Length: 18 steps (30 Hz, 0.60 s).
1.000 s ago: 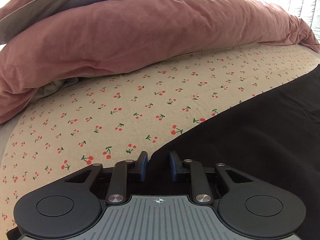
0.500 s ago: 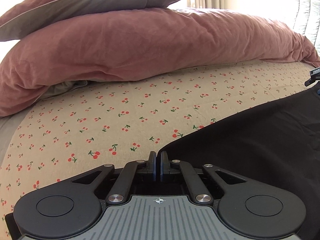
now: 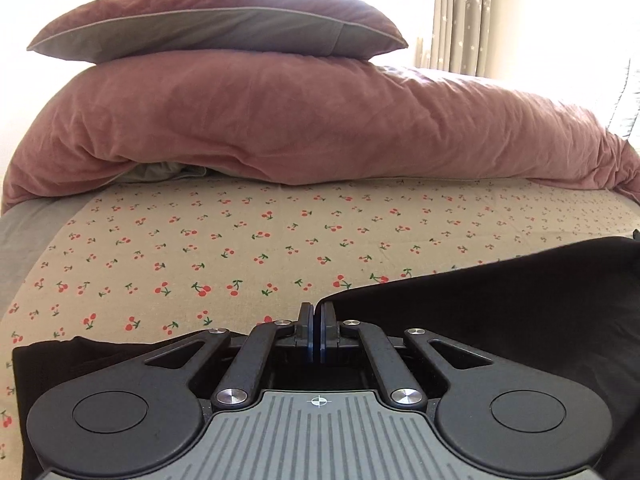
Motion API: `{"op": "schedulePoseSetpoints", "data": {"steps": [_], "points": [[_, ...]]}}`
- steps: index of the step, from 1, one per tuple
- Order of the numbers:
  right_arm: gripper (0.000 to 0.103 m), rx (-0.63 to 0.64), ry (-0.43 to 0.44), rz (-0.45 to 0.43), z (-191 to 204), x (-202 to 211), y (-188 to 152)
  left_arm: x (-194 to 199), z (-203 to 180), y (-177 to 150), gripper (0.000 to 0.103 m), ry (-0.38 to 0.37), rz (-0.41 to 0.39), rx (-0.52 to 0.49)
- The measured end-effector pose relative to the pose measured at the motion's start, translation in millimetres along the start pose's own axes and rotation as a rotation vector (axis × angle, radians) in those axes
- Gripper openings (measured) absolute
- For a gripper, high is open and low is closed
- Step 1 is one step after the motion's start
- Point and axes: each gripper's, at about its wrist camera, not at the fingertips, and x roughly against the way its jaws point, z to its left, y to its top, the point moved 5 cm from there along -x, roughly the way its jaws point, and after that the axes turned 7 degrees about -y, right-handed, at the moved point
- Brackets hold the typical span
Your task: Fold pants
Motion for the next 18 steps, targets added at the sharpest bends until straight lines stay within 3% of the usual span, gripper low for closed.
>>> {"op": "schedulePoseSetpoints", "data": {"steps": [9, 18], "points": [[0.002, -0.008, 0.134, -0.086, -69.0, 117.2, -35.9, 106.6, -24.2, -30.9, 0.001, -0.038, -0.054, 0.037], [0.003, 0.027, 0.151, -0.079, -124.2, 185.4, -111.4, 183.6, -40.3, -97.7, 0.001, -0.031, -0.018, 0.104]]}}
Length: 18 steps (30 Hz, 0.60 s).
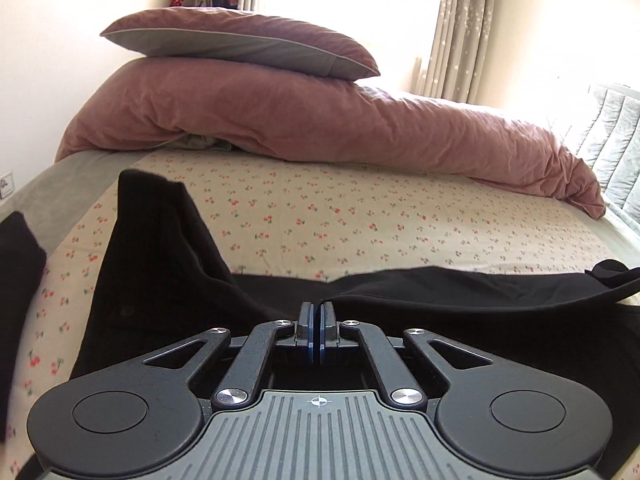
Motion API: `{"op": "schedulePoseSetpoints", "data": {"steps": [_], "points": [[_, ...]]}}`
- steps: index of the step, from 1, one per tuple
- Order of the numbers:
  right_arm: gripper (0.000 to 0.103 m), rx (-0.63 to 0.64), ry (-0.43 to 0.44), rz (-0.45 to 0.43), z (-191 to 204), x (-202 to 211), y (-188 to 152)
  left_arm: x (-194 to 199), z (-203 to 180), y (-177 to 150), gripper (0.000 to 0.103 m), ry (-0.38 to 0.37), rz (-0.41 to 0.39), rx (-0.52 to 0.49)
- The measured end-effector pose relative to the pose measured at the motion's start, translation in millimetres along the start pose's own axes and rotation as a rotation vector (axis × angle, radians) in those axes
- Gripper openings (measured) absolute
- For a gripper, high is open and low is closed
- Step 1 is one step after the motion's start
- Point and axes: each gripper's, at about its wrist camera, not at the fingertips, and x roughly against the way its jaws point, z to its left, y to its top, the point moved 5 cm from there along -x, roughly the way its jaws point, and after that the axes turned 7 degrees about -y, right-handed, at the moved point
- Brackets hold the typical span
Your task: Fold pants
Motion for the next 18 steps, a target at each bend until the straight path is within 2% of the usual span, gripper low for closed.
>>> {"op": "schedulePoseSetpoints", "data": {"steps": [6, 11, 13, 14, 15, 17, 18], "points": [[0.003, 0.009, -0.036, 0.072, -25.2, 8.5, -53.0, 27.5, 1.7, -47.9, 0.0, 0.022, 0.055, 0.048], [0.007, 0.044, -0.074, 0.135, -35.2, 4.7, -85.4, 29.5, 12.9, -77.8, 0.0, 0.019, 0.123, 0.104], [0.014, 0.071, -0.109, 0.144, -36.6, 4.4, -92.3, 27.8, 17.8, -84.8, 0.0, 0.034, 0.136, 0.127], [0.028, 0.086, -0.126, 0.128, -36.2, 6.7, -92.5, 29.5, 21.3, -86.1, 0.0, 0.041, 0.123, 0.147], [0.043, 0.097, -0.154, 0.106, -35.3, 10.7, -91.3, 34.0, 26.1, -86.1, 0.004, 0.058, 0.089, 0.173], [0.046, 0.133, -0.177, 0.042, -29.8, 21.8, -87.5, 46.1, 36.9, -83.6, 0.012, 0.083, 0.017, 0.221], [0.05, 0.159, -0.166, 0.011, -24.3, 27.4, -86.1, 51.1, 42.5, -82.4, 0.02, 0.094, -0.015, 0.25]]}}
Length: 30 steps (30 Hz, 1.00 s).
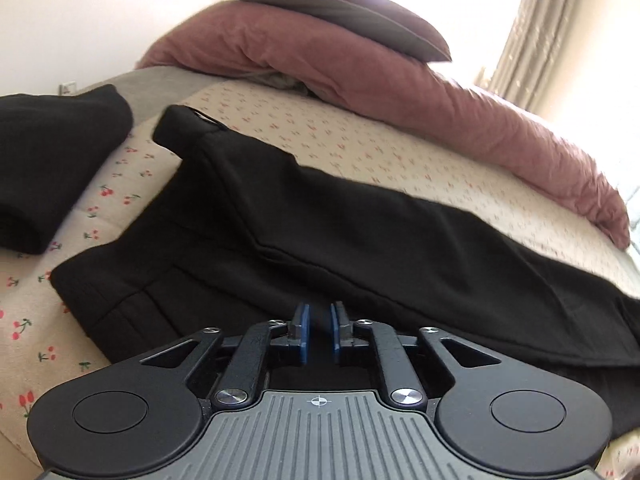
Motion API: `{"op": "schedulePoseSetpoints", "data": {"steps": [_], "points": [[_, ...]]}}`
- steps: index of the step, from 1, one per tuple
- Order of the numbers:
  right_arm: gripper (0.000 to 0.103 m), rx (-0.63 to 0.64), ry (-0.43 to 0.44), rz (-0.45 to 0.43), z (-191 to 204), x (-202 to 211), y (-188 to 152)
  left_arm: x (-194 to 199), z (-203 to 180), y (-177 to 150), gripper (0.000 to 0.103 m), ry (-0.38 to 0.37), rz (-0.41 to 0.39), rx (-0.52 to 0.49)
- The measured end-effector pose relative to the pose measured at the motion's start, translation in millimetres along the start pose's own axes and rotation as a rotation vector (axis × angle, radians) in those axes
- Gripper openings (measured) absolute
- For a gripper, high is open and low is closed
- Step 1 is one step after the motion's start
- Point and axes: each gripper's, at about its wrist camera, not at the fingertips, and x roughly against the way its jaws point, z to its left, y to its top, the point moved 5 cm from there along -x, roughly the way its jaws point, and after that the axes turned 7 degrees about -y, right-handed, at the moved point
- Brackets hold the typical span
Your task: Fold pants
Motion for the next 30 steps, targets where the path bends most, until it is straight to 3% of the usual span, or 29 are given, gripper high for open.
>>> {"op": "schedulePoseSetpoints", "data": {"steps": [2, 4, 5, 9, 15, 19, 23, 26, 30], "points": [[0.06, 0.04, 0.066, -0.044, 12.0, 10.5, 0.0, 5.4, 10.7, 5.3, 0.035, 0.022, -0.059, 0.061], [0.062, 0.088, 0.175, -0.05, 29.7, 15.9, -3.6, 7.7, 19.2, 8.4, 0.048, 0.049, -0.109, 0.105], [0.062, 0.126, 0.239, -0.045, 41.0, 18.3, -6.8, 7.4, 21.7, 9.3, 0.05, 0.055, -0.126, 0.116], [0.063, 0.333, 0.404, -0.062, 93.5, 33.4, -22.5, -0.6, 38.6, 14.6, 0.05, 0.055, -0.184, 0.195], [0.062, 0.557, 0.549, -0.067, 153.8, 49.6, -48.8, -6.2, 64.0, 44.6, 0.049, 0.059, -0.262, 0.281], [0.062, 0.638, 0.6, -0.078, 174.9, 53.3, -57.6, -20.2, 71.9, 57.5, 0.046, 0.085, -0.224, 0.325], [0.059, 0.669, 0.639, -0.099, 188.5, 49.3, -51.5, -32.5, 82.8, 64.7, 0.044, 0.108, -0.128, 0.398], [0.053, 0.717, 0.668, -0.122, 198.6, 50.1, -52.2, -34.8, 87.2, 68.4, 0.043, 0.088, -0.129, 0.432], [0.048, 0.739, 0.705, -0.139, 199.4, 51.9, -56.8, -39.3, 89.7, 70.3, 0.029, 0.119, -0.154, 0.434]]}}
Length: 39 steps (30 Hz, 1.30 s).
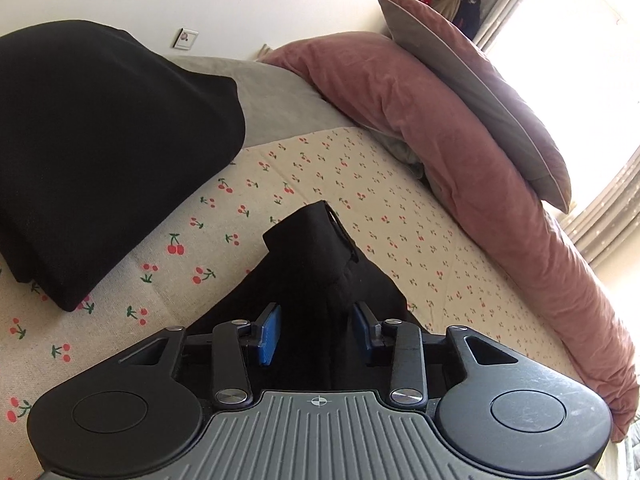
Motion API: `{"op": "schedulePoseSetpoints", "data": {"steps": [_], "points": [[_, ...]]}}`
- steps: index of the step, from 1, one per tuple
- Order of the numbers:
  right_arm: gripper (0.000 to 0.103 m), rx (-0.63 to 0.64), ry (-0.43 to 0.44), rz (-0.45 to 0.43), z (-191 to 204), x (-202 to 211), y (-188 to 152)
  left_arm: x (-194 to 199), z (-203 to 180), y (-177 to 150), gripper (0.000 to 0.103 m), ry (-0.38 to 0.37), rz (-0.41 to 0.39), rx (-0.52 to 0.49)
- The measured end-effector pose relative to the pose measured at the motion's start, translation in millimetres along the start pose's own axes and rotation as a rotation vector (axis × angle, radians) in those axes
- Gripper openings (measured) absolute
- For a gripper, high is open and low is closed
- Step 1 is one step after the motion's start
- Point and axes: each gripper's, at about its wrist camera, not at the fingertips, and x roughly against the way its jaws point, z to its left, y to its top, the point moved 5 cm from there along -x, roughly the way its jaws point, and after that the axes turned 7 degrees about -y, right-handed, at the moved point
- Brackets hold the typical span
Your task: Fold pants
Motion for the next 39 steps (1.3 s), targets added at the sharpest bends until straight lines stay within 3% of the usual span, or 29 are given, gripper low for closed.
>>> {"op": "schedulePoseSetpoints", "data": {"steps": [1, 3, 7, 13, 18, 27, 31, 32, 33, 35, 37, 39], "points": [[0.043, -0.007, 0.011, -0.004, 0.0, -1.2, 0.3, -1.0, 0.7, 0.3, 0.02, 0.008, -0.01, -0.001], [0.0, -0.026, 0.027, -0.013, -3.4, 0.0, -0.5, -1.2, 4.1, -0.3, 0.014, 0.036, -0.016, -0.002], [0.0, -0.069, 0.015, -0.051, -14.3, 13.1, 6.9, 8.7, 6.0, 0.8, 0.01, 0.034, 0.024, 0.004], [0.0, -0.087, 0.042, -0.142, -22.9, 69.2, 6.7, 45.2, 22.2, -12.9, 0.01, -0.01, 0.119, 0.026], [0.0, -0.057, 0.11, -0.112, -12.2, 85.8, -9.2, 69.0, 39.4, -24.8, 0.01, -0.024, 0.164, 0.042], [0.0, -0.022, 0.141, -0.072, 0.4, 92.7, -15.8, 92.1, 55.2, -46.6, 0.01, -0.008, 0.223, -0.009], [0.002, 0.011, 0.133, 0.025, 9.6, 78.2, -25.6, 94.0, 53.6, -55.2, 0.018, 0.035, 0.259, -0.097], [0.007, 0.023, 0.119, 0.051, 11.3, 73.6, -28.8, 94.5, 50.4, -56.6, 0.019, 0.052, 0.261, -0.131], [0.023, 0.035, 0.093, 0.072, 11.5, 70.8, -31.6, 96.7, 47.1, -57.4, 0.019, 0.066, 0.251, -0.153], [0.04, 0.03, 0.054, 0.069, 6.9, 74.4, -30.8, 104.4, 38.9, -57.3, 0.027, 0.102, 0.218, -0.197], [0.041, -0.025, 0.052, 0.022, -4.1, 87.0, -26.8, 115.6, 28.6, -55.4, 0.048, 0.139, 0.152, -0.254], [0.047, -0.109, 0.044, -0.029, -21.3, 99.2, -23.7, 125.3, 14.2, -54.8, 0.056, 0.132, 0.104, -0.307]]}}
